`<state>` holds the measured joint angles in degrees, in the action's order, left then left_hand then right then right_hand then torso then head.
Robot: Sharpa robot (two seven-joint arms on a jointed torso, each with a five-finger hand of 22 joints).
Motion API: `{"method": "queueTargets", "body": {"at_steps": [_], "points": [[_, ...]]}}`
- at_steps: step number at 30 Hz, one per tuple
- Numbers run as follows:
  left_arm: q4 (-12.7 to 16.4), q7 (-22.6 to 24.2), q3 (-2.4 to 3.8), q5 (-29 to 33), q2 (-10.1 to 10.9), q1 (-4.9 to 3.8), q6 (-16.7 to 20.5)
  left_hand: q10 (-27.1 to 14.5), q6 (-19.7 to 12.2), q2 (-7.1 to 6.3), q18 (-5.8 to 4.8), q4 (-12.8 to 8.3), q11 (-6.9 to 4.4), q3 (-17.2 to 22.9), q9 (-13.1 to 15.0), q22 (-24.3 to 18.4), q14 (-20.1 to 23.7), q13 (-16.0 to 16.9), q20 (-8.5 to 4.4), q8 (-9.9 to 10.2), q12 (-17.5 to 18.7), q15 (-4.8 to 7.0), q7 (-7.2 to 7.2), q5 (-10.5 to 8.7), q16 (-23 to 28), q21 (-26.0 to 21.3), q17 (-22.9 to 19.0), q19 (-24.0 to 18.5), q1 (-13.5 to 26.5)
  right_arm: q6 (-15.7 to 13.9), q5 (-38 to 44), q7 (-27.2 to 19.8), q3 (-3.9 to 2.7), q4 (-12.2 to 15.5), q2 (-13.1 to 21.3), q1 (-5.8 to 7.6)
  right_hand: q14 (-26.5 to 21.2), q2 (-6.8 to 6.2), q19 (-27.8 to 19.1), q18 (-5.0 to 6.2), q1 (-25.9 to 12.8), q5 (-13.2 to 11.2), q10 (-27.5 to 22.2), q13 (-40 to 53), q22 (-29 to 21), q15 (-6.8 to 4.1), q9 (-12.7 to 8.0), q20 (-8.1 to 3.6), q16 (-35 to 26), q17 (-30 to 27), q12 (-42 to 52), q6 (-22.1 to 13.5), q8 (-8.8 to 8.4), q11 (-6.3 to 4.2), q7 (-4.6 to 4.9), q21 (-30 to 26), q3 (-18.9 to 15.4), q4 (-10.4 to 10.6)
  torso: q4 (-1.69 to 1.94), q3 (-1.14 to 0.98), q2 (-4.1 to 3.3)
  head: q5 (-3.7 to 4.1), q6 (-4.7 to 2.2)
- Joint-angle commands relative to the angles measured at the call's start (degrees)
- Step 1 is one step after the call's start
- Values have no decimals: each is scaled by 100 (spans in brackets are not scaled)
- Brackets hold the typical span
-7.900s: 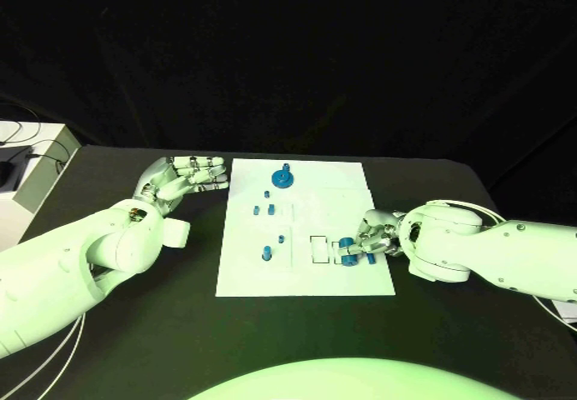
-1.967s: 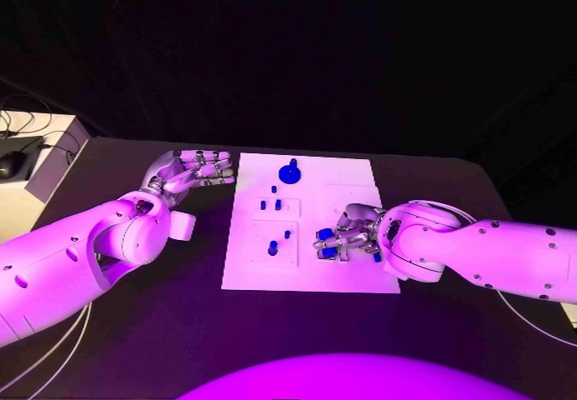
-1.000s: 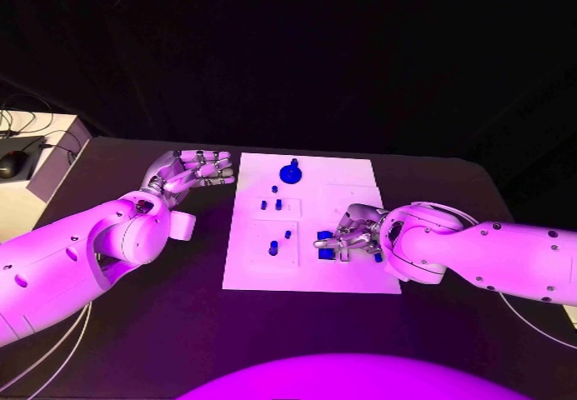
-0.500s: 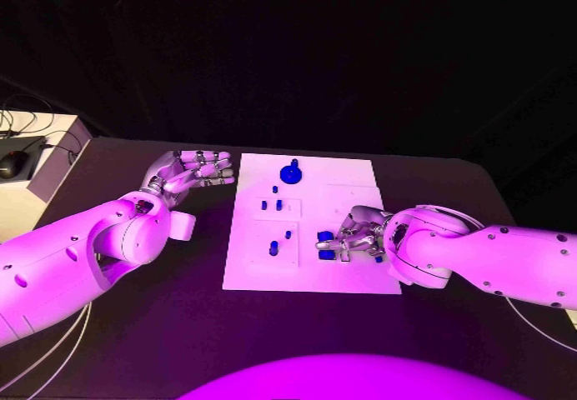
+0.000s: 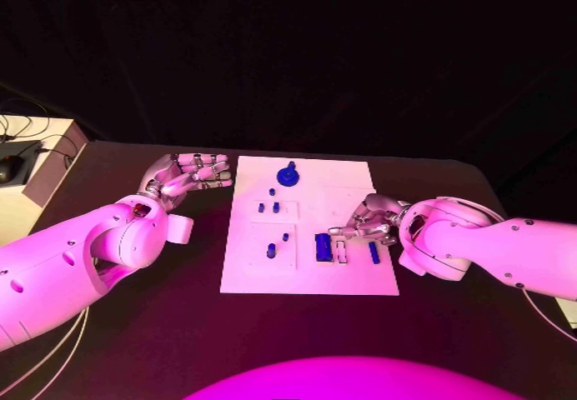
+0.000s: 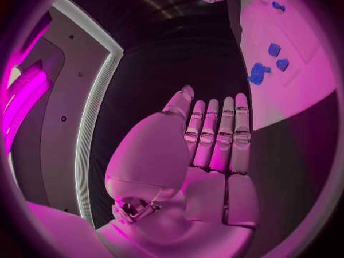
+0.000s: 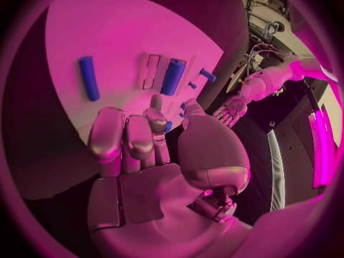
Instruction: Assemble the parts on the task board
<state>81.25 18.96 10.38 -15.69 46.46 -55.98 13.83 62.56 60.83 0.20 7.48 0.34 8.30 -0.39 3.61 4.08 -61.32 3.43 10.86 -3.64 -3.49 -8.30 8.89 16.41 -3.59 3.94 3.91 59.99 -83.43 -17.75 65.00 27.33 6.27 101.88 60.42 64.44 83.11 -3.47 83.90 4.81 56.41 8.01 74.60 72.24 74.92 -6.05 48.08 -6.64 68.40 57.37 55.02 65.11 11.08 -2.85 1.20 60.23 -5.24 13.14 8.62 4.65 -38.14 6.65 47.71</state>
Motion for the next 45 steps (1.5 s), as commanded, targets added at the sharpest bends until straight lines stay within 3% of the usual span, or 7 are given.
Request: {"method": "queueTargets", "body": {"at_steps": [1,11,13,15,19,23,45], "points": [[4,65,4,27,-18,3,-74,-4,-5,-6,113,26,4,-3,-7,-8,30,-7,40,12,9,15,-1,11,10,8,-1,-9,-14,199,-251,-373,-8,-75,181,85,3,80,411,-22,-12,27,39,13,793,2,51,-13,37,16,32,-16,21,8,-17,36,-25,-58,3,1,-2,74,-17],[1,66,4,28,-42,13,-77,-4,-5,-6,113,26,4,-3,-7,-8,30,-7,40,12,9,15,-1,11,10,8,-1,-9,-14,1044,232,-229,12,-229,523,130,3,212,411,-35,123,243,47,26,807,-2,142,-18,54,45,32,-29,61,1,-27,94,-117,-279,-7,-3,-8,162,-35],[0,56,4,28,-46,14,-80,-3,-16,-13,112,30,6,0,-8,-8,30,-7,37,16,10,15,16,13,11,8,-2,-8,-22,1209,422,-212,19,-231,550,112,-4,240,404,-37,311,901,25,17,803,-2,147,-20,43,39,2,-40,57,3,-23,77,-98,-449,-8,-1,-8,164,-31],[-1,47,4,28,-49,15,-91,-8,-37,-20,111,25,12,1,-8,-8,35,-7,37,16,9,13,42,15,12,7,-2,-10,-29,1345,582,-191,24,-224,571,94,-10,257,399,-39,418,1327,5,7,803,1,152,-15,27,28,-26,-51,54,9,-17,69,-123,-561,2,0,-5,175,-24],[-1,38,4,28,-48,17,-99,-11,-37,-17,110,26,12,4,-7,-8,36,-7,37,14,10,12,36,15,11,7,-2,-10,-30,1566,835,-125,32,-191,601,47,-3,396,403,-42,475,1627,4,12,809,4,155,-12,22,52,-28,-53,48,8,-18,73,-318,-765,12,0,-9,194,-24],[-1,33,4,28,-36,18,-96,-11,-37,-17,110,26,12,4,-7,-8,36,-7,37,14,10,12,36,15,11,7,-2,-10,-30,1692,1057,-28,38,-117,625,-33,-1,443,402,-46,445,1664,4,11,812,3,148,-13,17,63,-35,-49,42,7,-19,86,-399,-802,7,2,-12,190,-5],[-4,27,4,29,-19,22,-97,-10,-38,-21,109,56,11,-4,-7,-9,38,-7,40,14,8,11,31,15,11,7,-2,-14,-10,1558,1613,237,40,-202,484,-224,4,501,408,-49,420,1680,34,22,817,-8,170,-23,14,73,-13,-24,70,-8,-40,107,-409,-708,6,-4,-10,171,15]]}}
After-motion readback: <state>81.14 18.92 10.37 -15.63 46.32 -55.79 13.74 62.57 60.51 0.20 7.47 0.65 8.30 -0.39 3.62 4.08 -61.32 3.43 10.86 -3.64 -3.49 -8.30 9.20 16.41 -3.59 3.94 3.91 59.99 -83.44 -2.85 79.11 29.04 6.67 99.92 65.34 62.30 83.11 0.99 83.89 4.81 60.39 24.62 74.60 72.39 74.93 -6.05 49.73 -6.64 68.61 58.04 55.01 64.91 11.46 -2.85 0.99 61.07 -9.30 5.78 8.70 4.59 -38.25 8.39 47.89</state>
